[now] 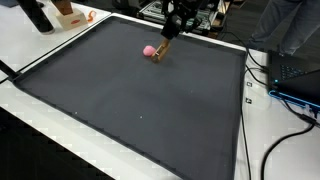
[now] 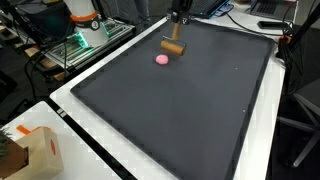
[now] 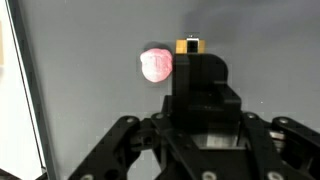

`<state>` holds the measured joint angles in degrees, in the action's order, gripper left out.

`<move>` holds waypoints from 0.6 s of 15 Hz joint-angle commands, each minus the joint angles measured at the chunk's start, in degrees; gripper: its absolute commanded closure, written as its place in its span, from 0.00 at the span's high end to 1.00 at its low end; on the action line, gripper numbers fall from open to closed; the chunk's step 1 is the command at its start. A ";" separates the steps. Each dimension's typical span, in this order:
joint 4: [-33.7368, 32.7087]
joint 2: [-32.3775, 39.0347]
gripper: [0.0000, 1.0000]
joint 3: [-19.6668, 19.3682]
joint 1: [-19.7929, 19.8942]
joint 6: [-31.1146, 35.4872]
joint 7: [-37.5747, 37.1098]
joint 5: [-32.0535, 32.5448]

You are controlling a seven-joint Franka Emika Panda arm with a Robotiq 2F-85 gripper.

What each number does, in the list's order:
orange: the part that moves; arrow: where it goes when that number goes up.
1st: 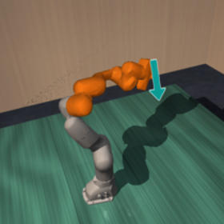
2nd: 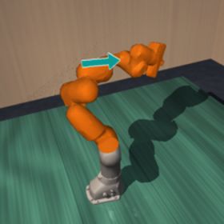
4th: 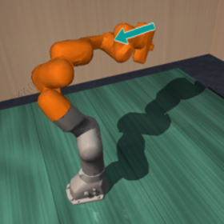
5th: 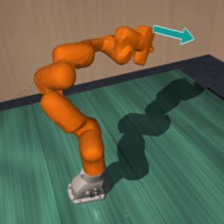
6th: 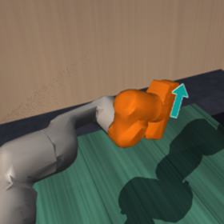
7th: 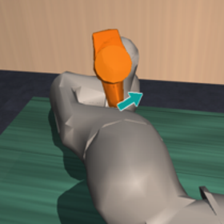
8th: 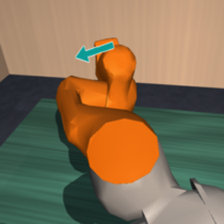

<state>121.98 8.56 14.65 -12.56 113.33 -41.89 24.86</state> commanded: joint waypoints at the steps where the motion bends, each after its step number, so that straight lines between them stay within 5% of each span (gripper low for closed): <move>1: -1.88 1.34 0.24 -1.86 -1.50 -1.65 -0.21 -0.67; 9: -2.51 1.69 0.24 -3.20 -1.03 -1.35 2.09 -3.38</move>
<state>120.17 10.48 12.66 -12.82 113.33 -41.46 23.63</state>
